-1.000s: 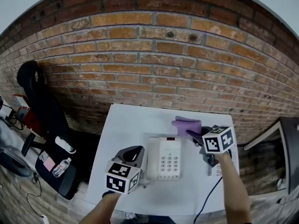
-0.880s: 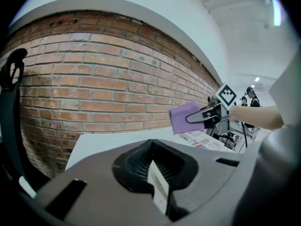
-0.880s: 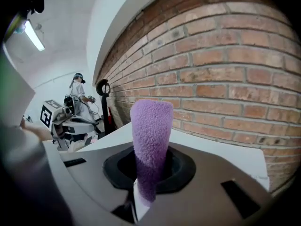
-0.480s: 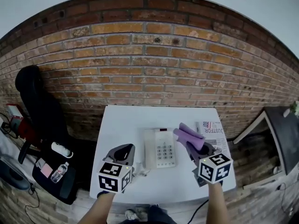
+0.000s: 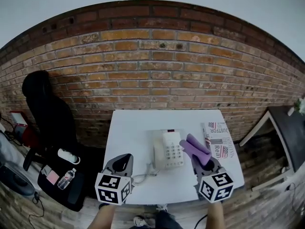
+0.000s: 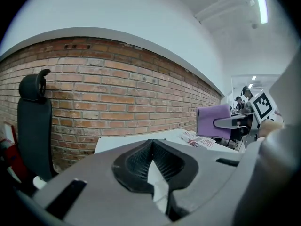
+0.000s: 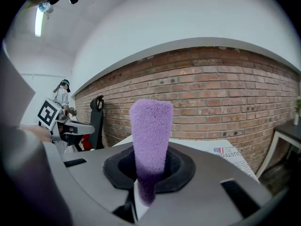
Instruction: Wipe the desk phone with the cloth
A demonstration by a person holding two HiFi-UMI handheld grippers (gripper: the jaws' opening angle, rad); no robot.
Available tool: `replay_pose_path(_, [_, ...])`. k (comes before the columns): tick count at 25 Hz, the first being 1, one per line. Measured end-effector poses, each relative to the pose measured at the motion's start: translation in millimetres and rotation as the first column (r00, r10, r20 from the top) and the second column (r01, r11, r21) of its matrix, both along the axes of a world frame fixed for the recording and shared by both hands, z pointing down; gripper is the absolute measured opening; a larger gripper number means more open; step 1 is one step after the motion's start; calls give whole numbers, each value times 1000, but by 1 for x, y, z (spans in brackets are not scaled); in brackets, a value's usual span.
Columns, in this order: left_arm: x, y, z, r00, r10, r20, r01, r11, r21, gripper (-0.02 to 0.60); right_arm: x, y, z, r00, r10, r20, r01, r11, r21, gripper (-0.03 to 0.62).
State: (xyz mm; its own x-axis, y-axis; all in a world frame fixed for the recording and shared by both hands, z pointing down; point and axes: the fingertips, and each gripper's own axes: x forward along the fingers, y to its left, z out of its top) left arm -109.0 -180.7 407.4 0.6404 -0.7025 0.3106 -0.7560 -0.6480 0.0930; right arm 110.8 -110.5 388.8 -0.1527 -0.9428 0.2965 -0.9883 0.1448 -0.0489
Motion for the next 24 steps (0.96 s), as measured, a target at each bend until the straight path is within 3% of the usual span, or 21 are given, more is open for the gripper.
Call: replay_pose_path(24, [-6,6,-1,999,39,-11,-39,999,0,5,-21,10,-14,999,34,-19,-33,999,40,41])
